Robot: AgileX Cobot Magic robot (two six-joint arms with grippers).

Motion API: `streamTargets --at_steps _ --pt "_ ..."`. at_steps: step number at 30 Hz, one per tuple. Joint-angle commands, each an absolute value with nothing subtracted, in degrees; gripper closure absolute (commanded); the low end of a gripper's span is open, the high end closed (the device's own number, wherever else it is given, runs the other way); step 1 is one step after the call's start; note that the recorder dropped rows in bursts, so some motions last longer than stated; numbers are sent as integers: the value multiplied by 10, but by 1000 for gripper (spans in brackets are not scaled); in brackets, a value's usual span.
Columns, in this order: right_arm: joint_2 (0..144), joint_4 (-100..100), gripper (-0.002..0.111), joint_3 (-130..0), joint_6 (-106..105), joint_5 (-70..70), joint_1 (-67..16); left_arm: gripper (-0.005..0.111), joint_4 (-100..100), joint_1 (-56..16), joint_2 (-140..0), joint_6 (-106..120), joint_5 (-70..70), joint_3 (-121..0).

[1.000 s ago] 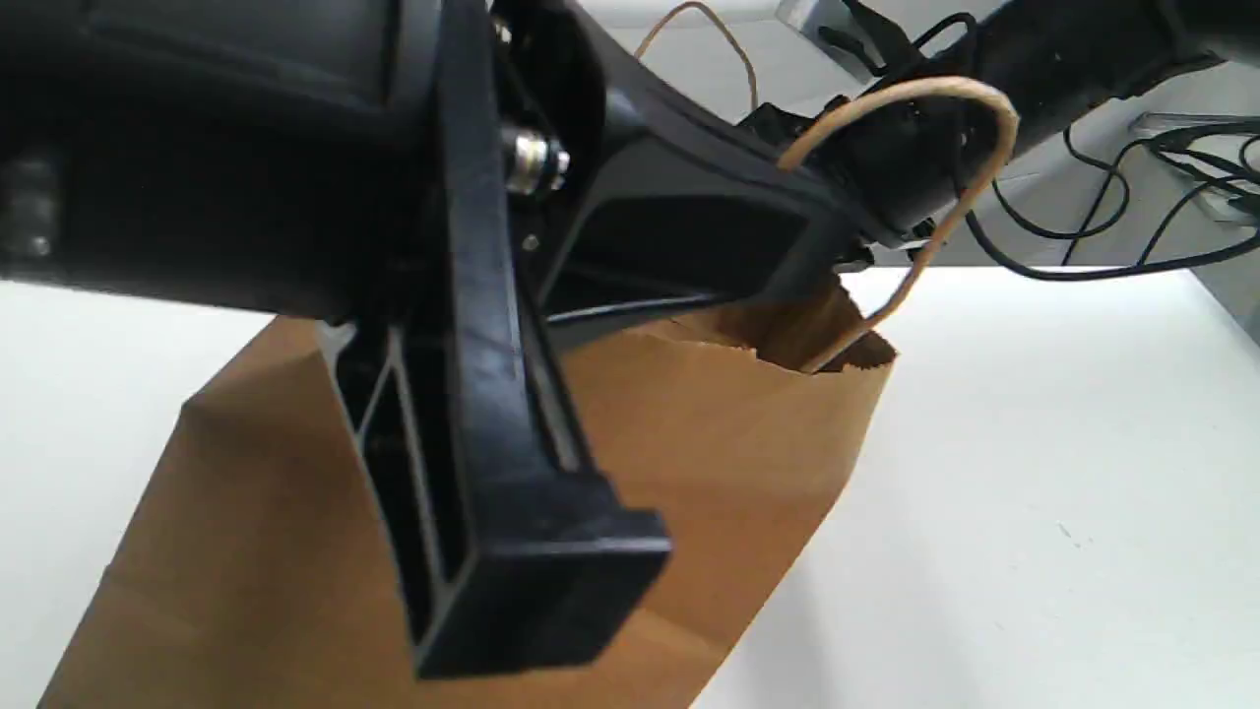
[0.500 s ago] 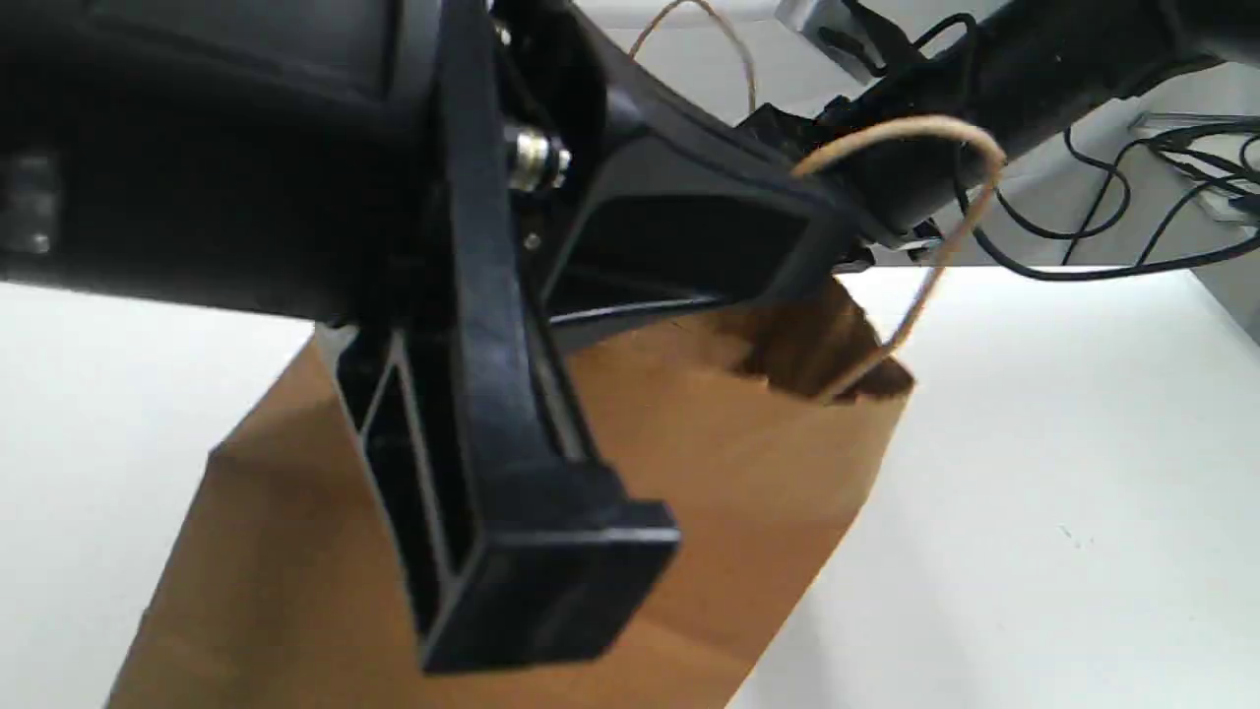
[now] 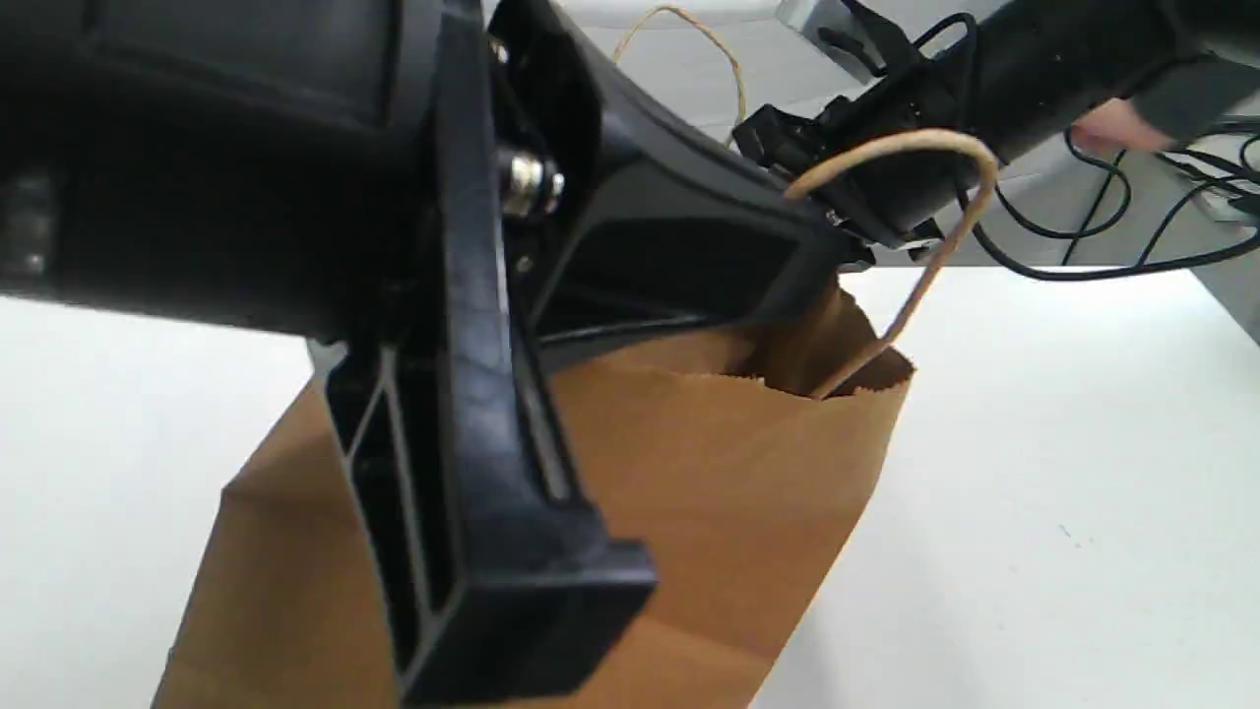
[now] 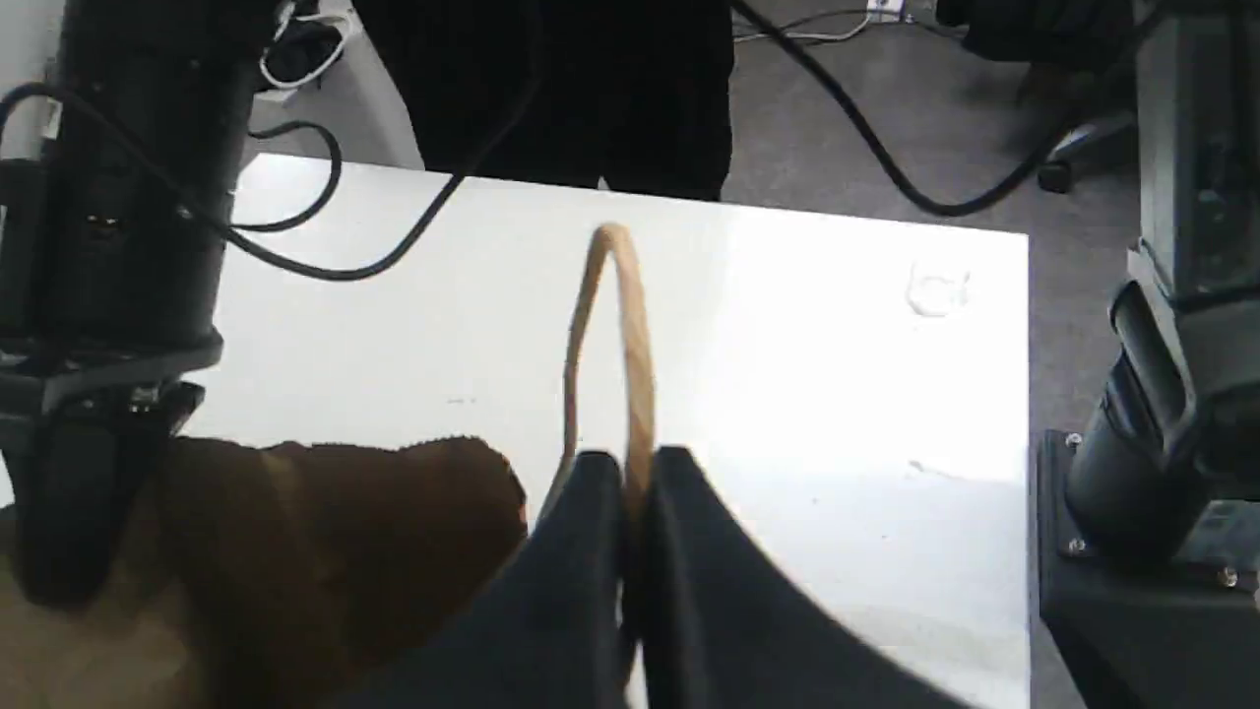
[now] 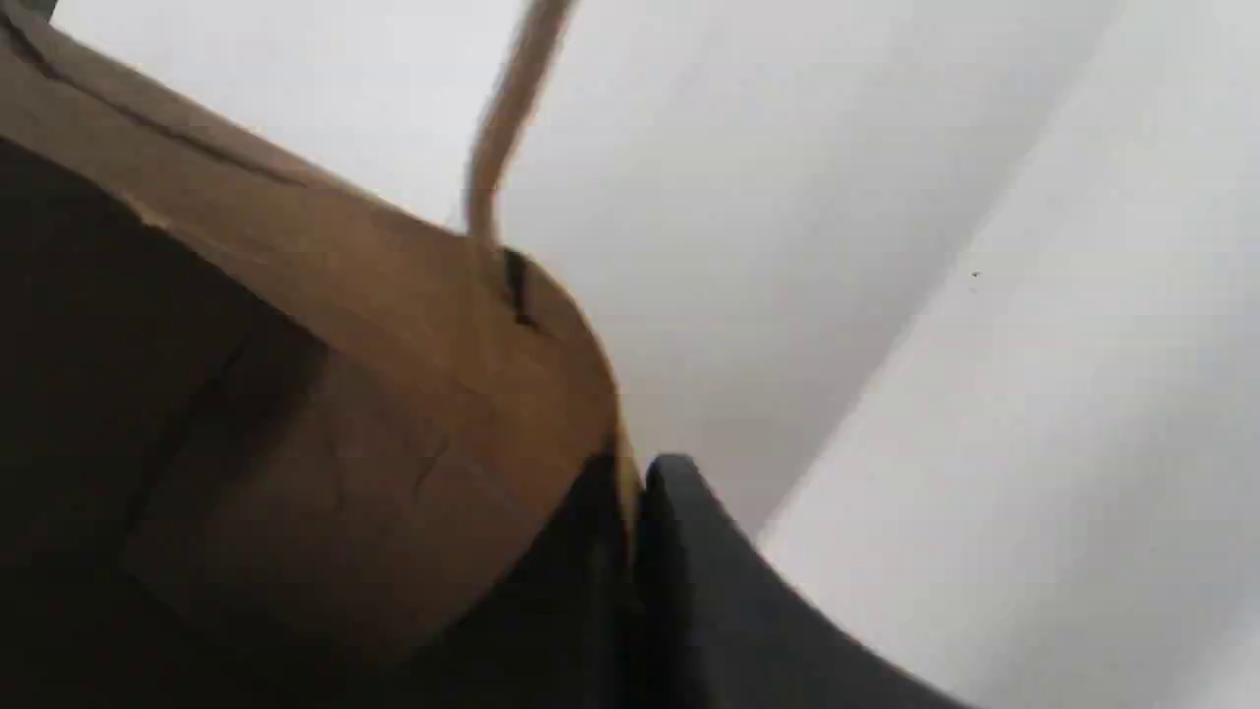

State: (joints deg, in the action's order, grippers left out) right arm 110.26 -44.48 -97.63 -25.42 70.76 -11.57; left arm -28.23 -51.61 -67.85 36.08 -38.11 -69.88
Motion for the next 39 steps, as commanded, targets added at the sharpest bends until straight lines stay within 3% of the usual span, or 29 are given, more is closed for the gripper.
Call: streamTargets --at_steps 1,23,39 --pt "1082 -444 108 -981 -257 700 -114 107 -245 -519 -673 328 -387 -702" --pt "1023 -393 108 -981 -263 700 -114 107 -221 -516 -673 299 -278 -603" --pt "1023 -387 108 -981 -259 700 -114 107 -527 -387 -667 515 -244 -535"
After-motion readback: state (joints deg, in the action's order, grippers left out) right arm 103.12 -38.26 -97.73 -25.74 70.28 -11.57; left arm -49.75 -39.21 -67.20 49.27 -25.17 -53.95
